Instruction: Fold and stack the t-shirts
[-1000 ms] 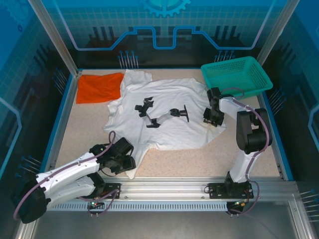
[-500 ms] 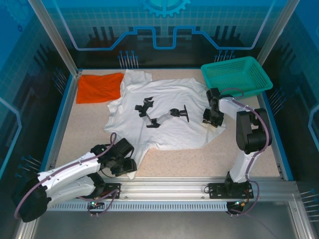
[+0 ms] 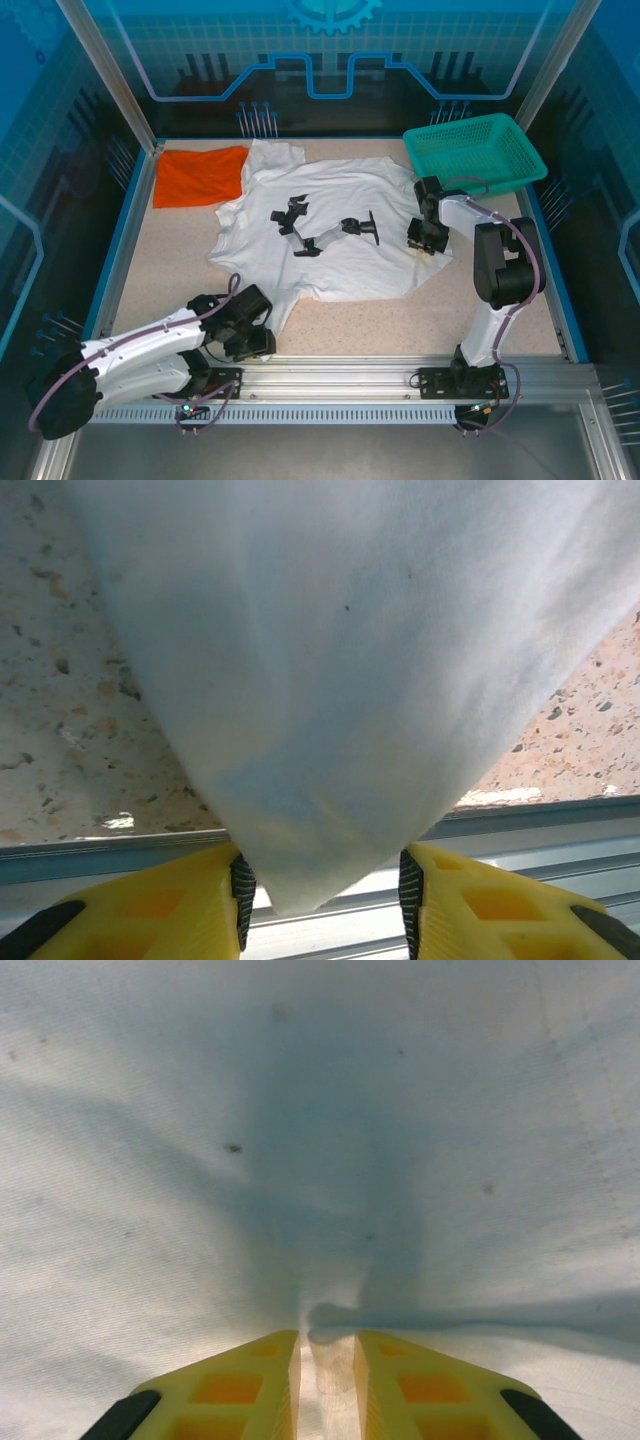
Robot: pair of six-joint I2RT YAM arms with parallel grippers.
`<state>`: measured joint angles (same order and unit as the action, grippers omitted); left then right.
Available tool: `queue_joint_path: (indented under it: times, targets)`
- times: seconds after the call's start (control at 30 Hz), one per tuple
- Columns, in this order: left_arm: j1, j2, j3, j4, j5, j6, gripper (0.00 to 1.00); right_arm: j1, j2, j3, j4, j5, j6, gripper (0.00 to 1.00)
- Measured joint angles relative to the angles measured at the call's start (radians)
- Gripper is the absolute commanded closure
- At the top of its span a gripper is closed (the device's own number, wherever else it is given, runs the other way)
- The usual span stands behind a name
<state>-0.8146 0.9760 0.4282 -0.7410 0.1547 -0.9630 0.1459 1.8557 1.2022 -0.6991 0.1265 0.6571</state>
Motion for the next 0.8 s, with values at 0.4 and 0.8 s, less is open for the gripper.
queue_joint_path:
  times: [0.4,0.8]
  targets:
    - [-0.002,0.032,-0.002,0.059,-0.002,-0.007,1.00,-0.008,0.008,-0.008,0.004,-0.014,0.000,0.91]
    - [-0.002,-0.084,0.080,-0.080,-0.093,-0.016,1.00,-0.008,-0.114,-0.076,0.012,-0.022,-0.004,1.00]
